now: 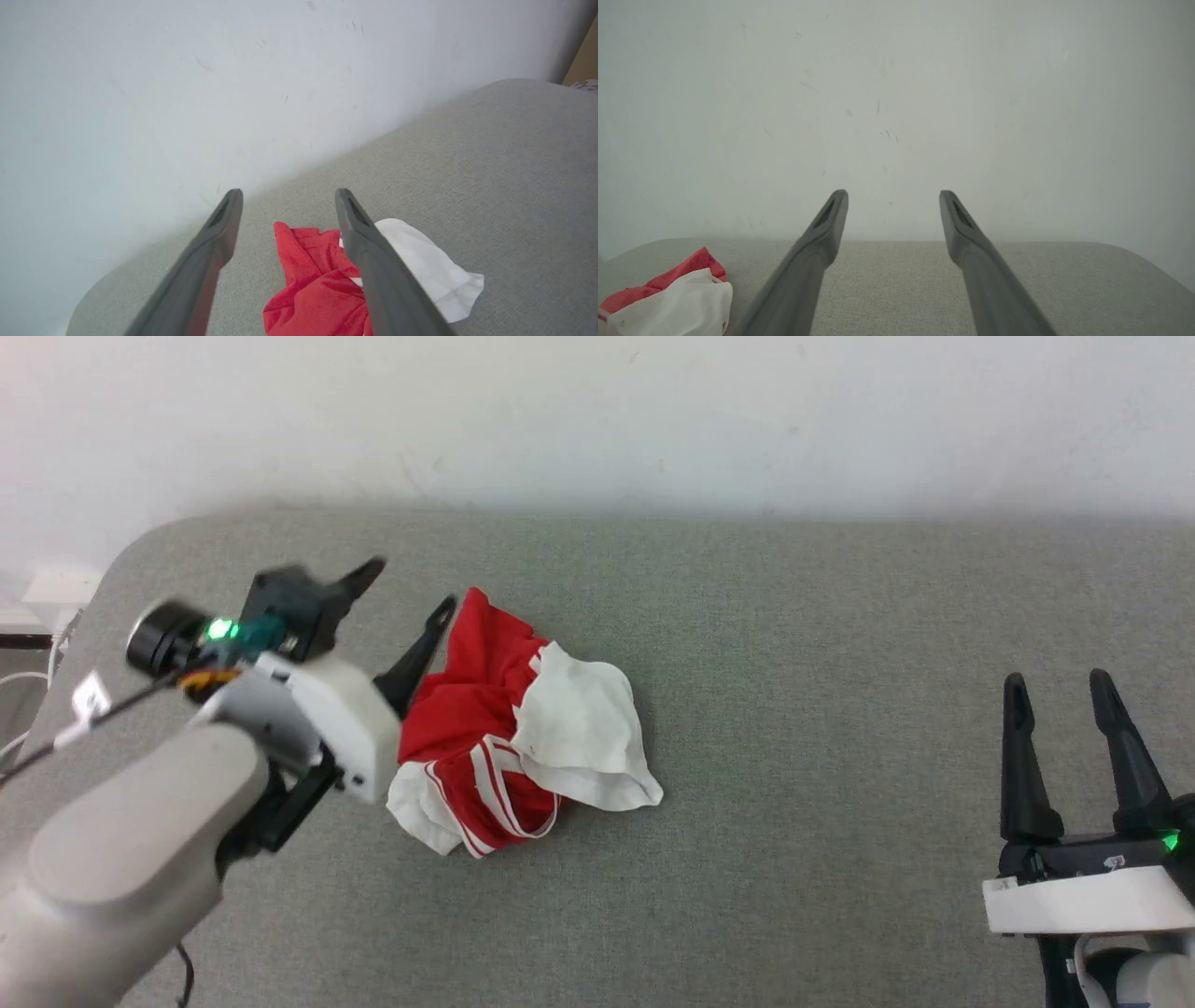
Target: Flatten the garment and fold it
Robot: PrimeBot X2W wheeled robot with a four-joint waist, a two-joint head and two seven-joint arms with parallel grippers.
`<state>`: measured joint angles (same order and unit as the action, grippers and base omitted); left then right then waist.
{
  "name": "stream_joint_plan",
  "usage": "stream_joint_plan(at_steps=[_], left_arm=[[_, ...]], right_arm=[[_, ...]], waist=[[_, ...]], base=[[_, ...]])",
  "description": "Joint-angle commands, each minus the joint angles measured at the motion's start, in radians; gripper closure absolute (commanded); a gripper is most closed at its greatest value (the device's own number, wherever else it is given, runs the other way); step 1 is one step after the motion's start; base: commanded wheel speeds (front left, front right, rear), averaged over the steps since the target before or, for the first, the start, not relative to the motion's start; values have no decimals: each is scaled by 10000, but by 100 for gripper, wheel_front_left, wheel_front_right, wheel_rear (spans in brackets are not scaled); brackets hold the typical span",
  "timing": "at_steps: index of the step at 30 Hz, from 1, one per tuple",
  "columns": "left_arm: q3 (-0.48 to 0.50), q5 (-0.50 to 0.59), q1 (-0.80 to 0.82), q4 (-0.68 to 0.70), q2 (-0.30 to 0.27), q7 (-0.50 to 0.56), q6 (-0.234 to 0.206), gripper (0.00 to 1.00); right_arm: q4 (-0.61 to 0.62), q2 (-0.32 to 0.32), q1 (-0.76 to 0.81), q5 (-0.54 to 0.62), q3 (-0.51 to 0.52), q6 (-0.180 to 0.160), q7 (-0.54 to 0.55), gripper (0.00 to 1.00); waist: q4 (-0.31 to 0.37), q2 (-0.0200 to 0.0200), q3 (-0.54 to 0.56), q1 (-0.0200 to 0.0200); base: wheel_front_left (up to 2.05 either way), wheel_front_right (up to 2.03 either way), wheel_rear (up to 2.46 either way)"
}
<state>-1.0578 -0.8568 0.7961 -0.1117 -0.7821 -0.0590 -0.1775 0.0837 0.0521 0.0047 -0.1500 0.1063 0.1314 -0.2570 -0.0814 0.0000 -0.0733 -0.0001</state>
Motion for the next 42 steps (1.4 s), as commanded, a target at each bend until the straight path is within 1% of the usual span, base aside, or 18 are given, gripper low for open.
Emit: stream_joint_plan(at_steps=[1,3,4,6,9,11,13,16,18,20,22,24,26,29,31,33,41,42], left_arm=[[-102,143,427,83,157,250,201,0],[-503,723,1154,46,293,860,596,0],[-691,808,1416,24,450,1200,869,0],[-927,782,1873,-48,818,1728,1393,0],[-1520,704,2380,-490,1231,2953,2300,0],[-1795,512,2546,-795,1512,3822,2695,0],[-1983,87,2552,-1087,1777,4838,2923,0],[-2149,-261,2541,-1294,2059,6147,3059,0],[-2207,-299,2426,-1062,2199,7224,3072,0],[-2217,65,2042,-487,2272,8495,3076,0],[-2220,366,1740,21,2283,9496,3077,0],[-2221,728,1521,363,2273,10266,3078,0],[-2222,1189,1320,503,2233,10804,3079,0],[-2223,2026,1114,457,2128,11097,3079,0],[-2223,2301,1133,259,2061,10804,3080,0],[-2223,2310,1214,3,2050,10527,3080,0],[-2224,2027,1634,-478,2035,10179,3080,0],[-2224,1990,1680,-496,2045,10125,3080,31]], right_arm=[[3,-19,-16,46,-46,-7,-47,0],[4,-19,-70,24,-102,-7,-47,0],[8,-19,-90,8,-91,-7,-47,0],[12,-19,-125,-23,-75,-7,-48,0],[-13,-19,-192,-57,-92,-7,-48,0],[-31,-19,-246,-88,-102,-7,-48,0],[-38,-19,-300,-113,-107,-7,-48,0],[-45,-19,-432,-132,-128,-7,-48,0],[-41,-19,-545,-150,-144,-7,-48,0],[-48,-19,-696,-172,-186,-7,-48,0],[-46,-19,-835,-201,-191,-7,-48,0],[-36,-19,-970,-247,-215,-7,-48,0],[-39,-19,-1114,-292,-291,-7,-48,0],[-33,-19,-1314,-392,-410,-7,-48,0],[-34,-19,-1390,-449,-423,-7,-48,0],[-47,-19,-1400,-470,-355,-7,-48,0],[-84,-19,-1456,-506,-265,-7,-48,0],[-96,-19,-1470,-507,-293,-7,-48,0]], waist=[[28,0,-21,1],[151,0,-89,1],[208,0,-127,1],[336,0,-213,1],[555,0,-359,1],[715,0,-452,1],[857,0,-547,1],[1082,0,-750,1],[1233,0,-898,1],[1414,0,-1088,1],[1548,0,-1270,1],[1682,0,-1483,1],[1830,0,-1694,1],[2059,0,-1991,1],[2165,0,-2133,1],[2192,0,-2238,1],[2126,0,-2412,1],[2114,0,-2402,1]], base=[[0,0,0],[0,0,0],[0,0,0],[0,0,0],[0,0,0],[0,0,0],[0,0,0],[0,0,0],[0,0,0],[0,0,0],[0,0,0],[0,0,0],[0,0,0],[0,0,0],[0,0,0],[0,0,0],[0,0,0],[0,0,0]])
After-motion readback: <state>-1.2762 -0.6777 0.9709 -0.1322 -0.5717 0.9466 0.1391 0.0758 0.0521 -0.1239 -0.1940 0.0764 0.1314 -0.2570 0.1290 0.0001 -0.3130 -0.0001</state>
